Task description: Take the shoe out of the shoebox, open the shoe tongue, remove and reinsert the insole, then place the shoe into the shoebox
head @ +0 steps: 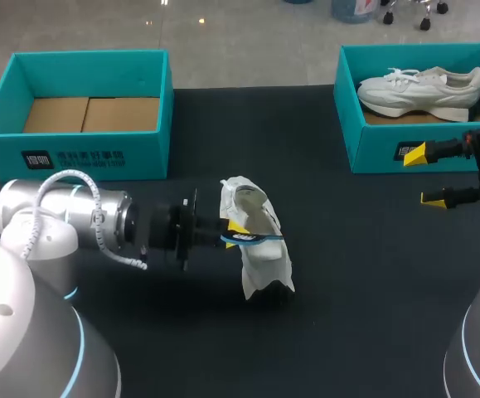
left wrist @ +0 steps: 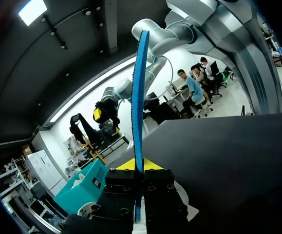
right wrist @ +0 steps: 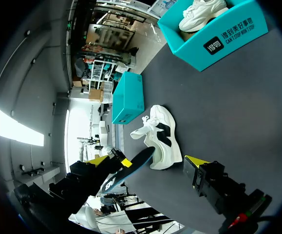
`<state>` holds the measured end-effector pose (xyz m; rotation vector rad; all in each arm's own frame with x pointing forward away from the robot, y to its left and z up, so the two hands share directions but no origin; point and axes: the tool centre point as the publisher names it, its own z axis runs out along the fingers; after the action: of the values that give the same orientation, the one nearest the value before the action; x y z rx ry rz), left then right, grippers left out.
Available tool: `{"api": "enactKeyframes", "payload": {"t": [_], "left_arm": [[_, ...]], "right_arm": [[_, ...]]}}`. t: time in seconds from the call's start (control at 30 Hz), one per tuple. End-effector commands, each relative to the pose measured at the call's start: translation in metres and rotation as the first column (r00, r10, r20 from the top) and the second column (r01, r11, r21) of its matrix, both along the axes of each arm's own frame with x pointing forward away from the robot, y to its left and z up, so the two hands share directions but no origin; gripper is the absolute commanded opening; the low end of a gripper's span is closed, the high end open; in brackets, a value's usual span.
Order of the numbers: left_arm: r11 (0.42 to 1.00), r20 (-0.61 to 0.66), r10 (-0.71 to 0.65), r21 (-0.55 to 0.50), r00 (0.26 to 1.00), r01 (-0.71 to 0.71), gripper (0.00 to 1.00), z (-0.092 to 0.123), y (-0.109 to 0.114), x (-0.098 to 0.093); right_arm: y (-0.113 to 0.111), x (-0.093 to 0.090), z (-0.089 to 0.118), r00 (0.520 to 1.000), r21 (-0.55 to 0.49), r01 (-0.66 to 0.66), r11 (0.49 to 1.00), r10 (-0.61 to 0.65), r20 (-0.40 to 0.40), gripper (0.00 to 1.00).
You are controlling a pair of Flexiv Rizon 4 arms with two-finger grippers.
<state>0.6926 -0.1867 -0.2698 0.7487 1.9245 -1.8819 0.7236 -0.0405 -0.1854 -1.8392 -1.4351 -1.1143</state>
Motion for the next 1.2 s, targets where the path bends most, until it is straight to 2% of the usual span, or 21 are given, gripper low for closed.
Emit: {"api": "enactKeyframes", "payload": {"t": [0.03, 0.4, 0.6, 1.2], "left_arm": [[1.0, 0.001, 0.019, 0.002, 1.0, -0.019, 0.0, -0.004, -0.002, -0.003], [0.998, 0.0, 0.055, 0.007, 0.998, -0.055, 0.0, -0.008, 0.005, 0.0], [0.996, 0.018, 0.078, -0.035, 0.997, -0.078, 0.0, 0.004, 0.0, -0.005], [0.99, -0.002, 0.132, -0.042, 0.991, -0.132, 0.0, -0.001, -0.008, -0.009]], "right_arm": [[0.0, 0.0, 0.0, 1.0, -0.003, 0.001, 1.0, -0.001, -0.002, 1.0], [0.0, 0.0, 0.0, 1.0, -0.003, 0.001, 1.0, -0.001, -0.002, 1.0], [0.0, 0.0, 0.0, 1.0, -0.003, 0.001, 1.0, -0.001, -0.002, 1.0], [0.0, 0.0, 0.0, 1.0, -0.003, 0.001, 1.0, -0.001, -0.002, 1.0]]}}
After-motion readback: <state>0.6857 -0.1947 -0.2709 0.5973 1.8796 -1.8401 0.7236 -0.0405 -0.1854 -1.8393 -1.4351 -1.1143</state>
